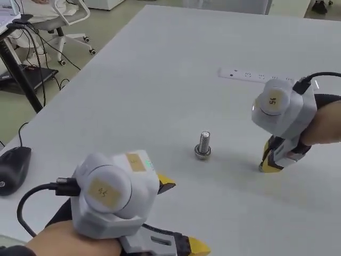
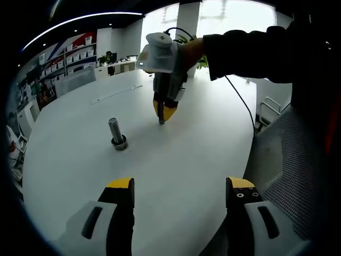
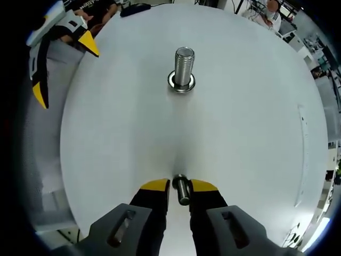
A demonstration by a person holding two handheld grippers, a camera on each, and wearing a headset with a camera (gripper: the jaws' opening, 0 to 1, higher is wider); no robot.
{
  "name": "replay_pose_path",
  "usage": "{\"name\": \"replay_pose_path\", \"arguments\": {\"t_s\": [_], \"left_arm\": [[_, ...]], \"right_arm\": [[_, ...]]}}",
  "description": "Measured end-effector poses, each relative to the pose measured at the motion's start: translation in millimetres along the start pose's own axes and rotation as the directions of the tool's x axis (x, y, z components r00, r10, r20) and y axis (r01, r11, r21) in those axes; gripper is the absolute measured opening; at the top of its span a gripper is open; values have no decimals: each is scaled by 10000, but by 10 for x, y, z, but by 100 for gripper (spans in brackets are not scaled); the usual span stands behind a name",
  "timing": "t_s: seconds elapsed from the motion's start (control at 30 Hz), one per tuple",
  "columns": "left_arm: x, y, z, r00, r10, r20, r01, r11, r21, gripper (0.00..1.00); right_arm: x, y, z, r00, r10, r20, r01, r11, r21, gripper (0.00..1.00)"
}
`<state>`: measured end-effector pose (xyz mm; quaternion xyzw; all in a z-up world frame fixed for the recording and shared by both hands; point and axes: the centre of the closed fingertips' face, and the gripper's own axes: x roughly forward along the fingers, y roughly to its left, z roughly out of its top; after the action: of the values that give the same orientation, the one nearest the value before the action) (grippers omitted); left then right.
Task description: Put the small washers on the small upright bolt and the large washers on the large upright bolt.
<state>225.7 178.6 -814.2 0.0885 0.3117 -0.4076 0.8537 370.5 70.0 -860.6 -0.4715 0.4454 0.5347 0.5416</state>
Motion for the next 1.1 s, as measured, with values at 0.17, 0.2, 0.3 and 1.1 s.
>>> {"name": "replay_pose_path", "arguments": {"t_s": [0.17, 0.2, 0.3, 1.1], "left_arm": [[7, -3, 4, 10000, -16, -9, 16, 10000, 26, 69], [9, -3, 4, 10000, -16, -10, 16, 10000, 23, 69], [16, -4, 3, 10000, -27, -18, 27, 10000, 21, 69], [38, -26, -18, 9999, -99, -109, 100, 9999, 96, 69]], "right_arm": [[-3, 2, -12, 10000, 19, 44, -20, 10000, 28, 19], [-4, 0, -13, 10000, 4, 83, -4, 10000, 61, 20], [-9, 5, -18, 9998, 50, 199, -53, 9999, 150, 22], [-52, 67, 77, 9760, -80, 2177, -294, 9854, 1680, 79]]}}
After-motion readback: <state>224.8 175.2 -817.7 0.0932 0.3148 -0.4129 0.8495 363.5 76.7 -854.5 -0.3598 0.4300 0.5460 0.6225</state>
